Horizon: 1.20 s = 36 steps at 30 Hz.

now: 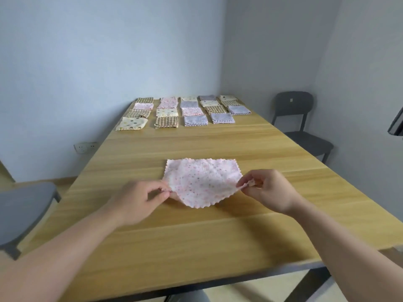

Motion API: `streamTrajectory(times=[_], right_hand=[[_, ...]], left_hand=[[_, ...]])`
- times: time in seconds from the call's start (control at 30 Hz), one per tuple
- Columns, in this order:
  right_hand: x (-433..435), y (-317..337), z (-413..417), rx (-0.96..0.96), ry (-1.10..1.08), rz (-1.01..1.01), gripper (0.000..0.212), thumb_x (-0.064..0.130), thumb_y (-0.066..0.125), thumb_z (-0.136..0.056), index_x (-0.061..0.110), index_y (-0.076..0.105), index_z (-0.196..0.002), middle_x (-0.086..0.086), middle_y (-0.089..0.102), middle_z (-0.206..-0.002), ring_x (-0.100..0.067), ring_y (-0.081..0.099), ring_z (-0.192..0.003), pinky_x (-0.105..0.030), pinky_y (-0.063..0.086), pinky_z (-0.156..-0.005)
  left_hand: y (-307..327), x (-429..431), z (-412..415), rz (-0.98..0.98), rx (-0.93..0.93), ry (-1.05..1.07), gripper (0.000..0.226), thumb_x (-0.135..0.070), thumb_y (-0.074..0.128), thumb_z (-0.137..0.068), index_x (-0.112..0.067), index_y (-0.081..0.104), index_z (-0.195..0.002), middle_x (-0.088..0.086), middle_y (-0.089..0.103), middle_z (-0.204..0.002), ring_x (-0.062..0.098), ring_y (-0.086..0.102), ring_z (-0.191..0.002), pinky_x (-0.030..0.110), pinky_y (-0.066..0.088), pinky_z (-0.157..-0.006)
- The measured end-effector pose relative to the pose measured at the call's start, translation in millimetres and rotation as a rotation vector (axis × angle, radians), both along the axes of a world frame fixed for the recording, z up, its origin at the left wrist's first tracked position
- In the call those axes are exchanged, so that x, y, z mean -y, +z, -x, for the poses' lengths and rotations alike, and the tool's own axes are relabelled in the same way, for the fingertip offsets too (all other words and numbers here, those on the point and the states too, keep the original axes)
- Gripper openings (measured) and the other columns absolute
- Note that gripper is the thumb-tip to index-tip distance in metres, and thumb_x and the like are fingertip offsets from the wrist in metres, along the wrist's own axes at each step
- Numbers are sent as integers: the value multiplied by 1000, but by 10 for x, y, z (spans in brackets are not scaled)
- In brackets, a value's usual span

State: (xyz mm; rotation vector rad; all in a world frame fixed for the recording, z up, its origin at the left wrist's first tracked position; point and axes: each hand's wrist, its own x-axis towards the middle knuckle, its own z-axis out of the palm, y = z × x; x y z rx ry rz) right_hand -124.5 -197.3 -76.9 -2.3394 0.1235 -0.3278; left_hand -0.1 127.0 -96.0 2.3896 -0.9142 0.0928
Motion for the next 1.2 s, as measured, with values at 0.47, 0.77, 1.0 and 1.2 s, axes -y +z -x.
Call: streamTrajectory(times=[0.47, 0.77, 1.0, 1.2], right_hand=[[185, -23, -4, 53, -46, 117, 9, 26, 75, -87, 34, 75, -91, 22, 71, -79, 1, 63, -81, -9, 43, -65], [343, 58, -856, -122, -193, 140, 18, 24, 65, -91, 21, 74, -106, 5, 70, -98, -12, 64, -85, -21, 48, -61], [324, -398, -1032, -120, -224, 260, 33, 29, 57, -93, 22, 69, -123, 0, 62, -128, -27, 51, -123, -46, 42, -105], [379, -461, -1108, -140, -199, 428, 40, 58, 52, -95, 38, 67, -127, 11, 54, -139, -21, 39, -132, -43, 30, -107]], left_hand=[[6, 134, -20, 161, -71, 64, 17, -30, 63, -98, -33, 65, -82, -18, 74, -76, 3, 67, -68, 28, 49, -71], [53, 593, -632, 133, -106, 305, 12, -23, 64, -93, -25, 70, -82, -6, 69, -62, 2, 64, -63, 25, 47, -62], [-244, 711, -886, 106, -140, 291, 29, -14, 62, -88, -24, 71, -114, -11, 63, -113, 11, 61, -103, 26, 44, -85], [-275, 708, -959, 10, -39, 287, 24, -31, 61, -96, -22, 73, -114, -9, 60, -132, 11, 52, -127, 25, 36, -100]])
